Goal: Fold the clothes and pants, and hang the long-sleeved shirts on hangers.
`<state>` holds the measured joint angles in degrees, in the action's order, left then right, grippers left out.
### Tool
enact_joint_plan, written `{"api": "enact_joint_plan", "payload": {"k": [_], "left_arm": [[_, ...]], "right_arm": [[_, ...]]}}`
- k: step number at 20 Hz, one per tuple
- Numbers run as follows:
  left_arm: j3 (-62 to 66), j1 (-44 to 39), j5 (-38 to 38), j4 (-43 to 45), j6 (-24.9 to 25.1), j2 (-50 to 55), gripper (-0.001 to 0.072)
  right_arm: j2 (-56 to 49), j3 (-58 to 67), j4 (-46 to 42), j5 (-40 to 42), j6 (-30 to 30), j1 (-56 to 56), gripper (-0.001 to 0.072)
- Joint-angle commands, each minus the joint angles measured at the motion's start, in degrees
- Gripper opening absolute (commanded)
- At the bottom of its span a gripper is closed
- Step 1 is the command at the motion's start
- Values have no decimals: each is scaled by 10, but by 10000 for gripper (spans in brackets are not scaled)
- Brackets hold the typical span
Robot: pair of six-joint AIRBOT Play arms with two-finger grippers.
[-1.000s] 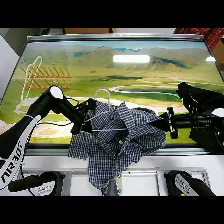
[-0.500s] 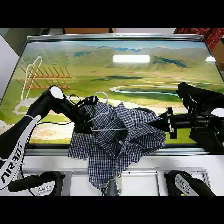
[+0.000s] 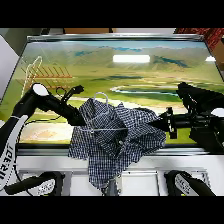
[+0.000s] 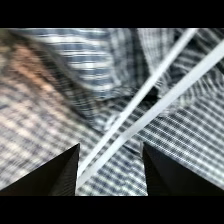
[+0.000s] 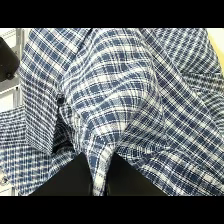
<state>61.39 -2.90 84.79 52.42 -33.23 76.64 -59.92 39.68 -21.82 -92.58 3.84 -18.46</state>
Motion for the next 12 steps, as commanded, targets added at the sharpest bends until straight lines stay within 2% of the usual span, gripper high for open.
{"api": "enact_joint_plan", "payload": {"k": [1,4,6,8,10,11,12], "left_arm": [[0,43,-59,0,-50,-62,388],[0,92,-112,1,-121,-133,387],[-1,111,-123,10,-174,-171,386],[-19,107,-135,32,-233,-203,387],[-70,81,-146,28,-269,-230,390],[-97,60,-147,28,-287,-237,426],[-130,33,-151,24,-318,-242,717]], "right_arm": [[4,2,3,13,-10,-1,13],[17,21,39,16,-35,-1,13],[34,39,71,48,-55,-1,13],[52,52,96,92,-69,-1,13],[64,53,112,119,-70,-1,13],[68,53,113,122,-71,-1,13],[70,53,113,122,-71,0,13]]}}
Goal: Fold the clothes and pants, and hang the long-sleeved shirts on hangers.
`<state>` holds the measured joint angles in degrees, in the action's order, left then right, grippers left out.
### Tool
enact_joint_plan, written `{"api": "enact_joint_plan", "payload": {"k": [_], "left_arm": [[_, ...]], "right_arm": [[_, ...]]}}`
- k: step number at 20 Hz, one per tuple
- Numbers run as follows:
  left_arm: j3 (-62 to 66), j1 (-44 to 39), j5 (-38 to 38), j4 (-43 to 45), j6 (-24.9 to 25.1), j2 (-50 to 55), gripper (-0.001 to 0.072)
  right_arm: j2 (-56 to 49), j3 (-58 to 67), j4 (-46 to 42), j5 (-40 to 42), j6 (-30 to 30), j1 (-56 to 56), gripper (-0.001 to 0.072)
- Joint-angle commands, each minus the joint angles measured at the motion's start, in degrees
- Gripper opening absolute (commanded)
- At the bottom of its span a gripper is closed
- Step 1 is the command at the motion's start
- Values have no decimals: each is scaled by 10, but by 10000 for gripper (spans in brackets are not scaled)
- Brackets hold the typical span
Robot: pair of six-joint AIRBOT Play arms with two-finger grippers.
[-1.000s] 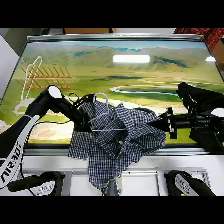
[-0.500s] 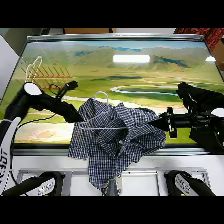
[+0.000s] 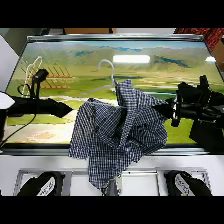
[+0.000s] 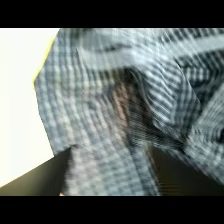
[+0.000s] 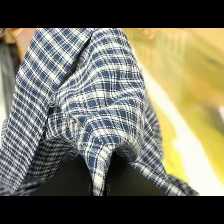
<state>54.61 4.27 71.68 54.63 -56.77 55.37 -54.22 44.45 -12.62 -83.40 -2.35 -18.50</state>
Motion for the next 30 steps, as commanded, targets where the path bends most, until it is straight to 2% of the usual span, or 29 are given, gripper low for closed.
{"api": "enact_joint_plan", "payload": {"k": [1,4,5,9,14,16,18,20,25,27,30], "left_arm": [[-93,-68,-33,-15,-119,-29,717],[-171,-157,-127,-86,-208,-12,716],[-186,-184,-152,-114,-221,1,717],[-212,-267,-212,-207,-221,64,716],[-170,-322,-224,-217,-221,136,699],[-155,-336,-225,-216,-221,150,394],[-146,-330,-222,-205,-215,154,16],[-137,-288,-203,-165,-216,129,16],[-112,-114,-114,-73,-226,61,16],[-94,-80,-82,-51,-225,72,16],[-48,-73,-52,-48,-225,116,16]], "right_arm": [[13,5,22,31,-12,0,13],[13,5,22,31,-22,0,14],[13,5,22,30,-22,0,14],[13,5,22,31,-22,0,14],[14,5,22,30,-22,0,14],[14,5,22,30,-23,0,14],[20,5,22,31,-31,0,14],[38,7,21,31,-38,-1,13],[99,10,22,39,-108,0,12],[123,10,22,38,-135,0,12],[153,10,22,28,-158,0,12]]}}
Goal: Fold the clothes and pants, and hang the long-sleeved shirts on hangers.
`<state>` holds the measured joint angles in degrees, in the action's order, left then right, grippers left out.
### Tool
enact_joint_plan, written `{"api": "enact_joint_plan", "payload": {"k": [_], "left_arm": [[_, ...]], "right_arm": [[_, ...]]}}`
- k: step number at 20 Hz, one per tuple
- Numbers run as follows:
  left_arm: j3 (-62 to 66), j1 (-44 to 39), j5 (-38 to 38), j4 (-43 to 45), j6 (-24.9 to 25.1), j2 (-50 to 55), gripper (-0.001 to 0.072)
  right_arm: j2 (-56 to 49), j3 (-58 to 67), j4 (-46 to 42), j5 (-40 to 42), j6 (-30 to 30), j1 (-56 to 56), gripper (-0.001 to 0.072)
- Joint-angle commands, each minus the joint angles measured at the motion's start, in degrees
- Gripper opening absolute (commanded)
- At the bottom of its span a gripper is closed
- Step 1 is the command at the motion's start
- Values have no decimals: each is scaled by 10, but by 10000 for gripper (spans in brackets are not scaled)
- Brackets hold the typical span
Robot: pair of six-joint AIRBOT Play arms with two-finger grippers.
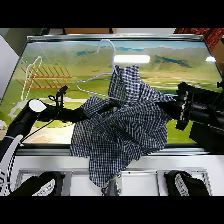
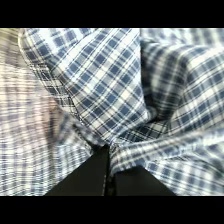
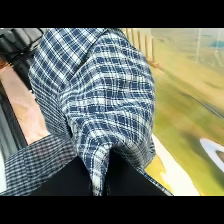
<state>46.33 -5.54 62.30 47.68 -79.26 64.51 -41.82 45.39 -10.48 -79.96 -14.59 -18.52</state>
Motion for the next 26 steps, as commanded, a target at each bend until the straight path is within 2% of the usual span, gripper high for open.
{"api": "enact_joint_plan", "payload": {"k": [1,5,7,15,18,20,26], "left_arm": [[56,23,52,21,0,42,17],[173,34,84,23,4,119,17],[193,52,84,23,4,126,16],[237,73,125,24,15,126,17],[275,78,150,63,15,126,17],[335,80,183,88,14,126,17],[479,57,203,110,10,126,16]], "right_arm": [[34,1,0,-16,-44,0,12],[49,1,-11,-47,-69,0,12],[49,1,-67,-50,-95,0,12],[52,1,-127,-26,-95,0,12],[55,1,-167,-35,-95,0,12],[56,1,-169,-63,-95,0,11],[62,2,-126,-155,-116,0,11]]}}
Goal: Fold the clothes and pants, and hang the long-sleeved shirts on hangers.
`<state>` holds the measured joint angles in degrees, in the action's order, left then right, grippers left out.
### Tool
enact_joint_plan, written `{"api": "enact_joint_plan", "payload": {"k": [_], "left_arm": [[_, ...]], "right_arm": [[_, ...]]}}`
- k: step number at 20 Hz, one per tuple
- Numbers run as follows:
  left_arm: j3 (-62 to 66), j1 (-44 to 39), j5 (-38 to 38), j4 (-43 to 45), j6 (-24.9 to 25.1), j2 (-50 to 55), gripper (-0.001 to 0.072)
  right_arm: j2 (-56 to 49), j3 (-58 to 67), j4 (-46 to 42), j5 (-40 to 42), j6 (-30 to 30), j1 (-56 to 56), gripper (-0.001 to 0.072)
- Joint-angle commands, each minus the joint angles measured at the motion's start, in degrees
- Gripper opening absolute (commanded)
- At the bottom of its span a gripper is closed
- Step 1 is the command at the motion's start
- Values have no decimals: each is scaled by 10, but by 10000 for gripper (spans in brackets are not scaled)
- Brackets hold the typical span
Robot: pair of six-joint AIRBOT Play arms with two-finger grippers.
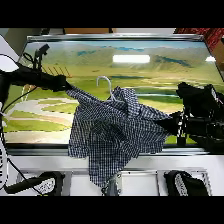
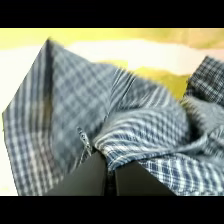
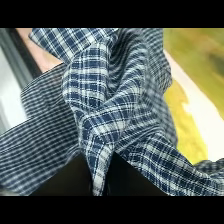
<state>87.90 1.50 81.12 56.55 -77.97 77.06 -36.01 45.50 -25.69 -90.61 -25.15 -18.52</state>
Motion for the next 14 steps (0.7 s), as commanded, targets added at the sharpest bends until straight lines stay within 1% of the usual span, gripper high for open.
{"api": "enact_joint_plan", "payload": {"k": [1,3,5,6,8,11,14], "left_arm": [[88,-22,15,35,-5,0,16],[135,-42,15,61,-5,0,16],[167,-58,16,69,-5,0,17],[172,-64,15,69,-5,0,16],[171,-74,9,68,-5,9,16],[171,-85,14,66,-5,43,17],[171,-104,15,62,-5,72,17]], "right_arm": [[4,1,38,-55,-15,0,11],[4,4,37,-52,-15,0,11],[9,9,42,-10,-15,0,11],[9,11,56,-6,-15,0,11],[6,11,87,-37,-24,0,11],[4,11,89,-90,-54,2,11],[2,11,96,-101,-74,16,11]]}}
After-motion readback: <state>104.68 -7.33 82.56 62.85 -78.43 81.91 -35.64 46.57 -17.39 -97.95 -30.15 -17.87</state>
